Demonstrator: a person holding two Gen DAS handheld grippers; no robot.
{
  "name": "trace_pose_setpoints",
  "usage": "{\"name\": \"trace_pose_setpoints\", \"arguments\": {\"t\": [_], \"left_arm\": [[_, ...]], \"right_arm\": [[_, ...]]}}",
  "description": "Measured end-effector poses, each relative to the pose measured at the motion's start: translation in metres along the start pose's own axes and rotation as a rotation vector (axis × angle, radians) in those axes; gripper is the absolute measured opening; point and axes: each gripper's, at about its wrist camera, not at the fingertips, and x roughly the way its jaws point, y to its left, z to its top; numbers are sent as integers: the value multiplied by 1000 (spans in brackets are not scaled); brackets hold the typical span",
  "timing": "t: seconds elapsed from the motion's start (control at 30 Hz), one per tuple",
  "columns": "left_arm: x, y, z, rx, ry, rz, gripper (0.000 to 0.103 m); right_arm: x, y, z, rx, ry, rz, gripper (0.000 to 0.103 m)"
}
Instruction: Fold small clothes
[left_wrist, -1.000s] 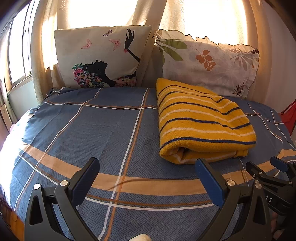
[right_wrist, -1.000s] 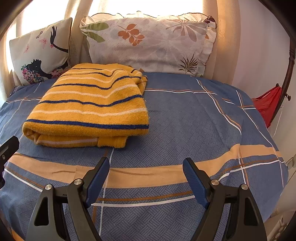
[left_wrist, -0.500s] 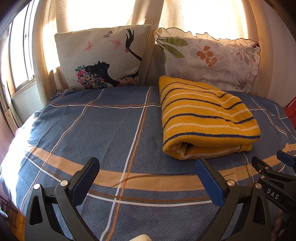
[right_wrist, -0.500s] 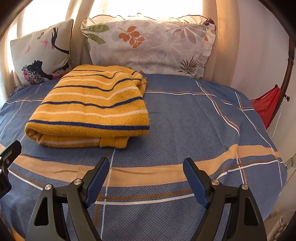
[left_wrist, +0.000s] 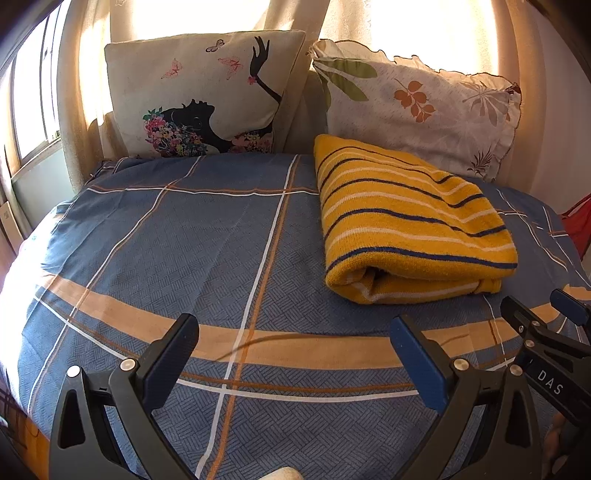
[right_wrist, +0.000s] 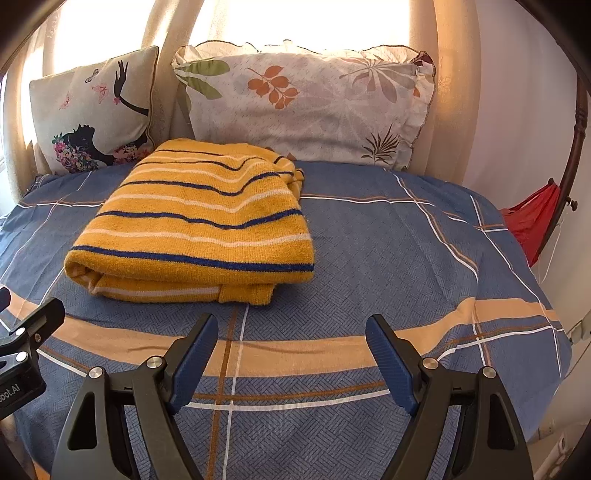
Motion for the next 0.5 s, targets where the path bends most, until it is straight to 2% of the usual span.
{"name": "trace_pose_setpoints", "arguments": {"t": [0.5], "left_arm": [[-3,-2,-2,-1,3,-16,103]], "right_arm": [[-3,7,-1,-3,0,8,88]]}}
